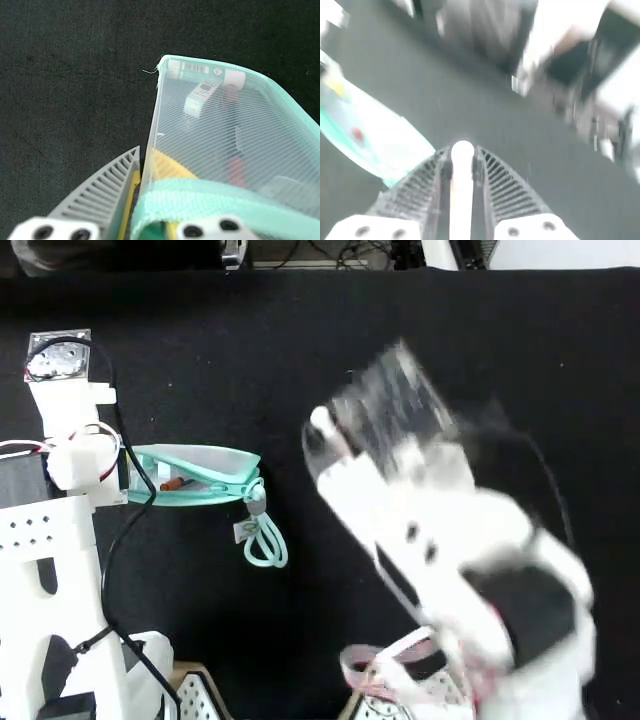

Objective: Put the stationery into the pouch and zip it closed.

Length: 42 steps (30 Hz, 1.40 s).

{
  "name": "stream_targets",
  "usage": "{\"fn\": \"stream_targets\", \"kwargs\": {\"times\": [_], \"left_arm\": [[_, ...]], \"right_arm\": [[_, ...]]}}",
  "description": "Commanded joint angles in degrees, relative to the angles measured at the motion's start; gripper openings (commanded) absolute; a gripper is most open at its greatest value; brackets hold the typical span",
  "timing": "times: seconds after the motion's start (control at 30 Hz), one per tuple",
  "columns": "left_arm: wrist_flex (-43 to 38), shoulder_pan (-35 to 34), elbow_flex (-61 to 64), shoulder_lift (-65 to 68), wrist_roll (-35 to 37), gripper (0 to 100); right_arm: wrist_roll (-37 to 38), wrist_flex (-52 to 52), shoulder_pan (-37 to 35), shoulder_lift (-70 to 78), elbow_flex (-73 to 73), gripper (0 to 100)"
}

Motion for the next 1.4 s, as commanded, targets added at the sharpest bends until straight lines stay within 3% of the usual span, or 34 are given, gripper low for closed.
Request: {"fn": "stream_targets", "kwargs": {"times": [0.0,0.2,0.4,0.63,0.8,1.2,1.3,1.37], "left_arm": [[-0.53,-0.92,1.89,1.23,-0.35,3],[-0.53,-0.92,1.89,1.23,-0.35,3],[-0.53,-0.92,1.89,1.23,-0.35,3],[-0.53,-0.92,1.98,1.23,-0.35,3],[-0.53,-0.92,1.98,1.23,-0.35,3],[-0.53,-1.01,1.98,1.23,-0.44,3],[-0.53,-1.01,1.98,1.23,-0.44,3],[-0.53,-1.01,1.98,1.23,-0.44,3]], "right_arm": [[-0.88,-12.40,-5.01,-15.43,9.63,1.2],[-6.59,-38.07,-14.07,-32.40,26.68,1.3],[-6.42,-59.78,-25.93,-34.33,43.12,1.3],[8.00,-70.68,-29.19,-27.91,52.44,1.3],[12.75,-78.86,-29.19,-21.85,54.37,1.3],[12.66,-82.46,-28.92,-13.05,64.92,1.5],[12.22,-74.90,-28.13,-12.88,65.01,3.6],[9.85,-64.18,-27.25,-12.79,61.05,11.9]]}}
